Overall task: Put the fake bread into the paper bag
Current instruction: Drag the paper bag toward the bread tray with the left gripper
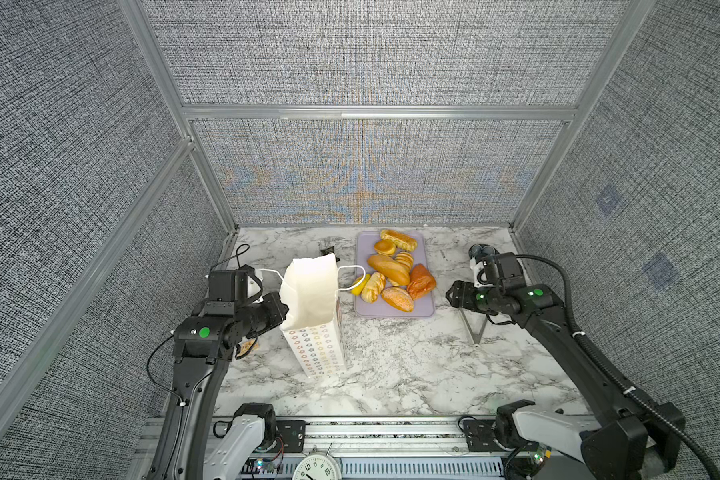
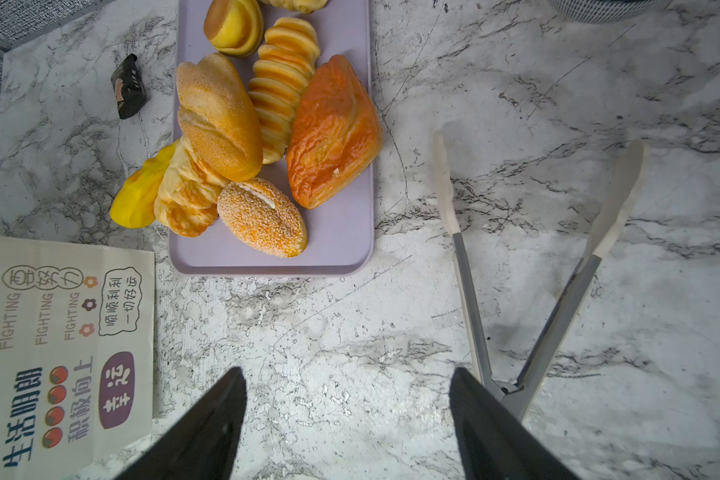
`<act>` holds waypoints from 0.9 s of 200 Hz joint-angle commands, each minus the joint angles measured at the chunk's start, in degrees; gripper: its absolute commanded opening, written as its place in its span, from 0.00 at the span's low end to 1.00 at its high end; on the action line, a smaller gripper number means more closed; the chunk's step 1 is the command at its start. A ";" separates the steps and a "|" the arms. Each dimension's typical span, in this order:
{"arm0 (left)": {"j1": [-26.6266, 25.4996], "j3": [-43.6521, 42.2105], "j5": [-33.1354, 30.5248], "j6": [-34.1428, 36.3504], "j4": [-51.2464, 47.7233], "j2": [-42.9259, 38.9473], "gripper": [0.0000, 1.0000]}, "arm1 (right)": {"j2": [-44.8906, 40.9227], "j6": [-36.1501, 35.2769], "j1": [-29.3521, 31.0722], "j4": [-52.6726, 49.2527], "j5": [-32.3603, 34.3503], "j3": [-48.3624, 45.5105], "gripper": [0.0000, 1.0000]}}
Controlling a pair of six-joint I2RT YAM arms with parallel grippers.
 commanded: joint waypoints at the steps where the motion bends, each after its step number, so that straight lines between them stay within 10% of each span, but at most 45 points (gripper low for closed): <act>1: -0.10 -0.65 1.12 -1.51 0.73 -0.25 0.07 | -0.10 0.07 -0.22 -0.93 0.73 0.50 0.80; 28: -0.05 -0.78 1.91 -1.83 1.20 -0.49 0.48 | -0.18 0.11 -0.50 -1.22 0.86 0.56 0.80; 51: -0.04 -0.26 1.64 -1.75 1.87 -0.71 0.62 | -0.10 0.45 -0.98 -1.83 0.96 0.90 0.79; 180: -0.09 4.45 -4.99 6.30 1.93 0.63 0.84 | -0.35 1.34 -10.95 -5.57 3.13 -3.38 0.85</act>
